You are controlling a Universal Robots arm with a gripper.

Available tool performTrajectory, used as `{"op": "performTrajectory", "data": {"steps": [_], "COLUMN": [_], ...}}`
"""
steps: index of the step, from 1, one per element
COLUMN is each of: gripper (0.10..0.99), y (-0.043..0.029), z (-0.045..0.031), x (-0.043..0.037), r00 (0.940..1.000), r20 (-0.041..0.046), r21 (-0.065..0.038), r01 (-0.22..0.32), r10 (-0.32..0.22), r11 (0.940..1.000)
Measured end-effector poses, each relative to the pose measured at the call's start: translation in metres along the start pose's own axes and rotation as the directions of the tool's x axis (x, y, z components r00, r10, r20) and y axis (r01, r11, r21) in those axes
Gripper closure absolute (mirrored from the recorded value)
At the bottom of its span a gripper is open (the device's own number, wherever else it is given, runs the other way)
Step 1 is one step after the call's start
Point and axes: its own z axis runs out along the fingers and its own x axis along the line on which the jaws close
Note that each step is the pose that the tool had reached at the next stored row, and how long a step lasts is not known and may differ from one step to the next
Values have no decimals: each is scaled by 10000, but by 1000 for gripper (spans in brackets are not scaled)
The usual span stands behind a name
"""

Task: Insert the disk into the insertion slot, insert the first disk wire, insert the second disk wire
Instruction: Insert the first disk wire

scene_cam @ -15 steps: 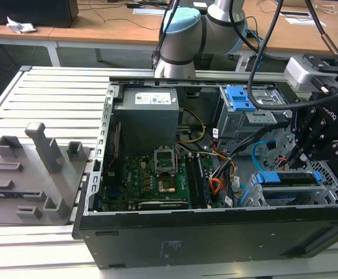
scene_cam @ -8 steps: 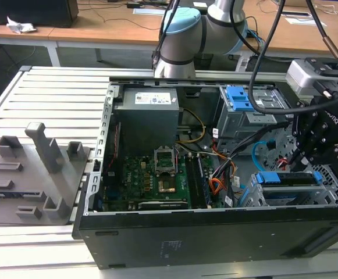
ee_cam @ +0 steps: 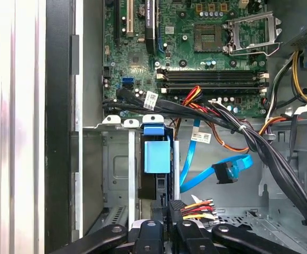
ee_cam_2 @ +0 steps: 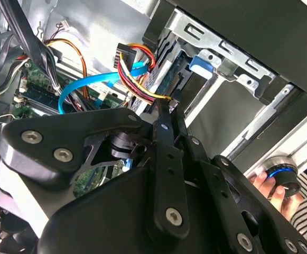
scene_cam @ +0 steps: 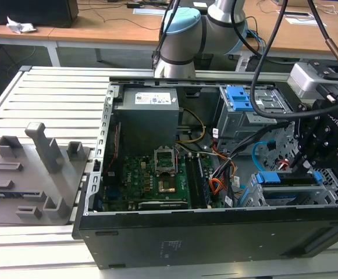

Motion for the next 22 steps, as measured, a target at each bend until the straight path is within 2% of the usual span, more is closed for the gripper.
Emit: {"op": "performTrajectory", "data": {"steps": [5,22], "gripper": [922,922], "y": [-43,-53], "z": [-2,47], "x": [-1,13], "r00": [10000,10000], "r20": [0,5], "r21": [0,0], "r01": [0,1], "r10": [0,-1], "r11": [10000,10000]}}
